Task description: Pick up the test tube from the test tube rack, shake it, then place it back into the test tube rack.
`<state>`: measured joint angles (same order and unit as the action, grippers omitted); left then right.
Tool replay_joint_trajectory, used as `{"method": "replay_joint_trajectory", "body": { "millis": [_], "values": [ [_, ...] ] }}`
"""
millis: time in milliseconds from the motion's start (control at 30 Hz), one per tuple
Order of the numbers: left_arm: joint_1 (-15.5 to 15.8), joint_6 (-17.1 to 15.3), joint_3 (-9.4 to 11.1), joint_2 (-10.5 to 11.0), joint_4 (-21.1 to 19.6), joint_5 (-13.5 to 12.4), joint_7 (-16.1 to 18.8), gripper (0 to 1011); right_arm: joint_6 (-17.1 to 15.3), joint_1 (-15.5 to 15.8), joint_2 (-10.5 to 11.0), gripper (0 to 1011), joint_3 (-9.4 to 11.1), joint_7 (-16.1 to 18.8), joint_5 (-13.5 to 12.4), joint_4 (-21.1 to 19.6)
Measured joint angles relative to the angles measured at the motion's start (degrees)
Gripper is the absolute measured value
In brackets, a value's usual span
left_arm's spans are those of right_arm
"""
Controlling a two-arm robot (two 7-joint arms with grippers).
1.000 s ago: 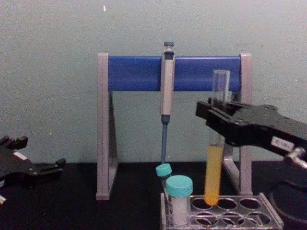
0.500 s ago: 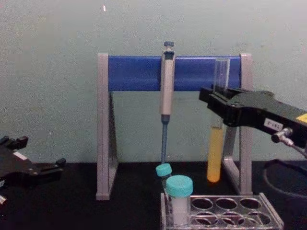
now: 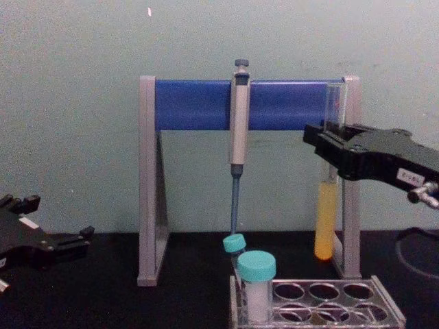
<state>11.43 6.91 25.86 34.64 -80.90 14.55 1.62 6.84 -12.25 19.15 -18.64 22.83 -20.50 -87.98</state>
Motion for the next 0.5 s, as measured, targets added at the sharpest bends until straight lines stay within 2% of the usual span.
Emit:
{"method": "replay_joint_trajectory", "body": {
  "millis": [300, 500],
  "values": [
    [0.0, 0.0, 0.0, 0.0, 0.0, 0.0, 0.0, 1001, -1.31, 3.69, 2.21, 235, 1.81, -0.77, 0.24, -4.07],
    [0.0, 0.0, 0.0, 0.0, 0.0, 0.0, 0.0, 1001, -2.45, 5.89, 3.53, 235, 1.41, 0.55, -0.36, -6.33]
  ]
}}
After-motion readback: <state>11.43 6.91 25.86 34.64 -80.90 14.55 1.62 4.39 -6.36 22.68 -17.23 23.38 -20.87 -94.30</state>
